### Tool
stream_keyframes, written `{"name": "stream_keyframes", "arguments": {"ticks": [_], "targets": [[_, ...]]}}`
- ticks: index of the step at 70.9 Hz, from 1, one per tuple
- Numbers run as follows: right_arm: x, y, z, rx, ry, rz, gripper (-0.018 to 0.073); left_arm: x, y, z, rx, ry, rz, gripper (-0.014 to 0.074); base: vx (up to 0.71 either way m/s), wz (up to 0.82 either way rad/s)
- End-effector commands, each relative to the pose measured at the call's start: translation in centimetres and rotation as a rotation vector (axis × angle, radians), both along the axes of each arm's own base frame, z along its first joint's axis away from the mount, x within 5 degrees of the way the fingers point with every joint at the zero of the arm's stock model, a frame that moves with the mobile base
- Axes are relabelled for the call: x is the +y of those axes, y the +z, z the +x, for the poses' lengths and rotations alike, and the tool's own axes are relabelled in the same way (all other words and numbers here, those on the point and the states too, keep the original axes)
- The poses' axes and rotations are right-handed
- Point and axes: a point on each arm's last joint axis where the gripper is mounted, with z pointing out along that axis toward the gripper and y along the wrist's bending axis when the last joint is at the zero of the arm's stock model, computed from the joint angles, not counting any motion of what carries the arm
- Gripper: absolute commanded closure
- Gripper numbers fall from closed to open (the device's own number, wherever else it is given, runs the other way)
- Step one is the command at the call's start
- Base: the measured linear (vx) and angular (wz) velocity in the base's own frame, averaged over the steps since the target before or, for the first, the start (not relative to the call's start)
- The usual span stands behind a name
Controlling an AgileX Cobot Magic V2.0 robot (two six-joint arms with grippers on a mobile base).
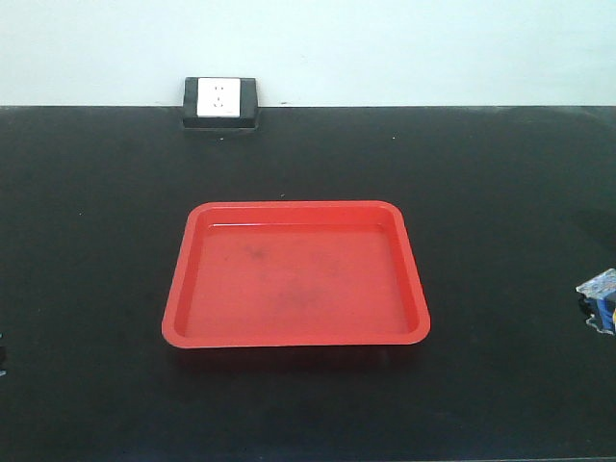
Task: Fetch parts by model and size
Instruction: 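Position the base in front of the red tray, holding both buttons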
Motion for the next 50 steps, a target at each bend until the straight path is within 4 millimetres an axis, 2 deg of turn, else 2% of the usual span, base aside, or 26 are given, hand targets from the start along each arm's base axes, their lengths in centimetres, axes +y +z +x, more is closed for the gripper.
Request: {"name": "stream_keyframes", "arguments": {"ticks": [1, 50], "targets": [[-0.20, 1.63, -0.03, -0.101, -0.023, 0.023, 0.0565, -0.22, 1.47, 0.15, -0.081, -0.019, -0.036, 0.0603, 0.02, -0.01], [-0.20, 1.63, -0.03, -0.101, -0.023, 0.023, 0.0565, -0.22, 1.47, 0.15, -0.081, -0.019, -0.036, 0.0603, 0.01, 0.00]]}}
